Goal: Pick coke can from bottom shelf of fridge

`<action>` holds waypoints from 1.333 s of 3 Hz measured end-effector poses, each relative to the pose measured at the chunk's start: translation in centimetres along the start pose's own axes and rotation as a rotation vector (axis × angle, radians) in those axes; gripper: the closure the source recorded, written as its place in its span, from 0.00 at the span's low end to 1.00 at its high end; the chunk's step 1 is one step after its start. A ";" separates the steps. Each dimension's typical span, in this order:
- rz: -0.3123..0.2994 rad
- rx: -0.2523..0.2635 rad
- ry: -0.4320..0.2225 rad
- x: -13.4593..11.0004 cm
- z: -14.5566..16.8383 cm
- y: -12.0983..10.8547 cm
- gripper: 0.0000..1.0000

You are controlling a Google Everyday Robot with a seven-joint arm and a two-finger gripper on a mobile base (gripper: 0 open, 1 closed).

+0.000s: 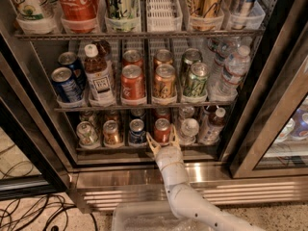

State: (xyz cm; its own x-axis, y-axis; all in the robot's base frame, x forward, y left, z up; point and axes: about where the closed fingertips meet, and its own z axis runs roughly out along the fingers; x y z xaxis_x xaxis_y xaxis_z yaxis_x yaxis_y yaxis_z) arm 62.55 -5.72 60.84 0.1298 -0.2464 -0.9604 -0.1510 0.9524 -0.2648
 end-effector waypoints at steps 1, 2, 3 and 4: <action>0.005 0.010 -0.002 0.0 0.5 -0.3 0.33; 0.014 0.016 -0.002 0.0 0.8 -0.5 0.34; 0.040 0.008 0.010 0.2 1.0 -0.7 0.53; 0.074 -0.018 0.025 0.3 1.1 -0.7 0.76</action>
Offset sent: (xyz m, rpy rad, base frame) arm 0.0135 -0.0085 0.0008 0.0362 0.0001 -0.0246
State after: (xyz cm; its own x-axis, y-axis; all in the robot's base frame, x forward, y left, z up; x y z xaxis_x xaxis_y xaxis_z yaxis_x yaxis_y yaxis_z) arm 63.75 -6.23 60.83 0.0928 -0.1800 -0.9793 -0.1774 0.9648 -0.1941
